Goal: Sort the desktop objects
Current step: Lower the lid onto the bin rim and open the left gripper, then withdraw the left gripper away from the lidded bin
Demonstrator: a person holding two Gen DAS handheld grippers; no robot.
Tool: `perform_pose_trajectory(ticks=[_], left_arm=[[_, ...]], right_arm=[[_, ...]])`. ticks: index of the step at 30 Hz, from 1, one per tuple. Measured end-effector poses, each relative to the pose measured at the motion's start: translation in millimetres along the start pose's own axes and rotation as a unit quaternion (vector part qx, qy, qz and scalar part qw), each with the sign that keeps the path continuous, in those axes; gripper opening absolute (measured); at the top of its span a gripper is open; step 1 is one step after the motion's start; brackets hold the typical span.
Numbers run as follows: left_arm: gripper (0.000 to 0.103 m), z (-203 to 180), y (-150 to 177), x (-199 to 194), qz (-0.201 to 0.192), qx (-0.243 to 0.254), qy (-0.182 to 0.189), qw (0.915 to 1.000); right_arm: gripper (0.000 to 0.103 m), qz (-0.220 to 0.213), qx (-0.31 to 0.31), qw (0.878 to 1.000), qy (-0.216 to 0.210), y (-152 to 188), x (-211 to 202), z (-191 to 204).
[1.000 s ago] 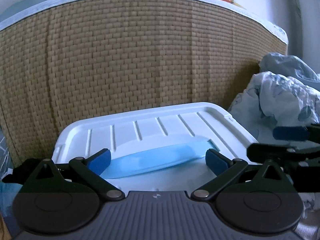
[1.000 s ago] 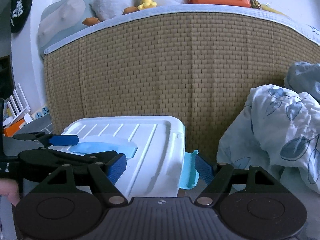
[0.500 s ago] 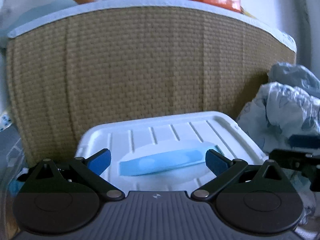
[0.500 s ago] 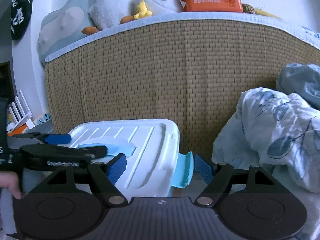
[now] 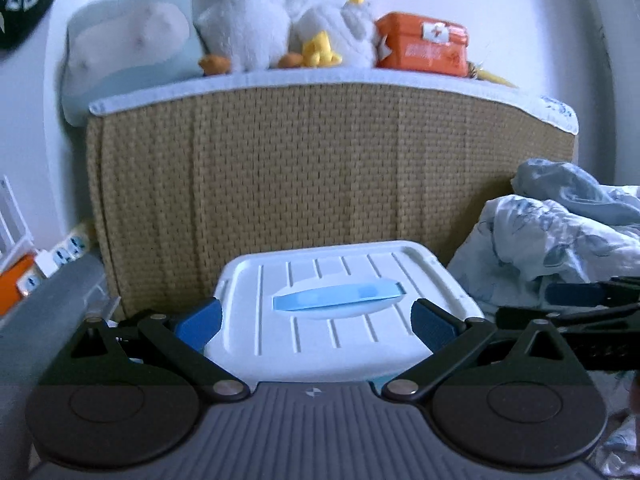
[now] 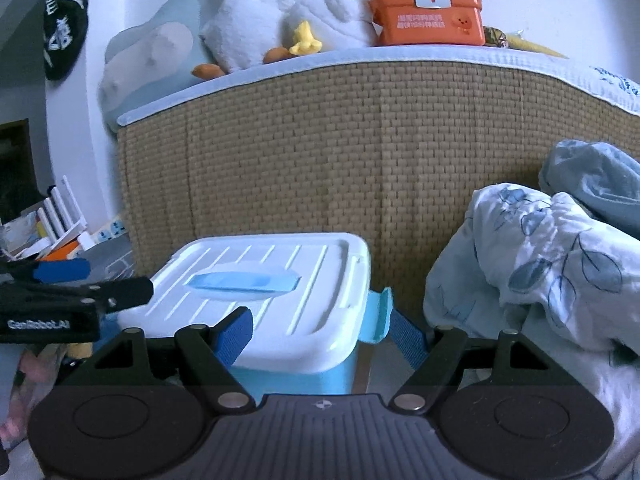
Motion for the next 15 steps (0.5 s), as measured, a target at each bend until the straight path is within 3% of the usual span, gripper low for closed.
perform_pose_trajectory(ticks=[6, 15], left_arm=[[0.103, -17.4, 8.5, -33.0, 0.005, 0.013, -0.012, 0.9998], [0.103, -16.7, 32.8, -61.6, 0.024, -0.034, -0.019, 0.999]], right_arm=[[0.079, 0.01, -0.005, 1.0, -0.002, 11.9, -24.5, 10.4], [0.079, 0.016, -0.018, 1.0, 0.007, 28.4, -61.9, 14.3]])
Point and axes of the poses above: each gripper's, at about its wrist camera, not at the fingertips, and x roughly the way its jaws point, z to its left, y to its underside, the point moved 4 cm from there along x, roughly the way its jaws point, and after that the axes turned 6 degrees about y, right-handed, at the moved point
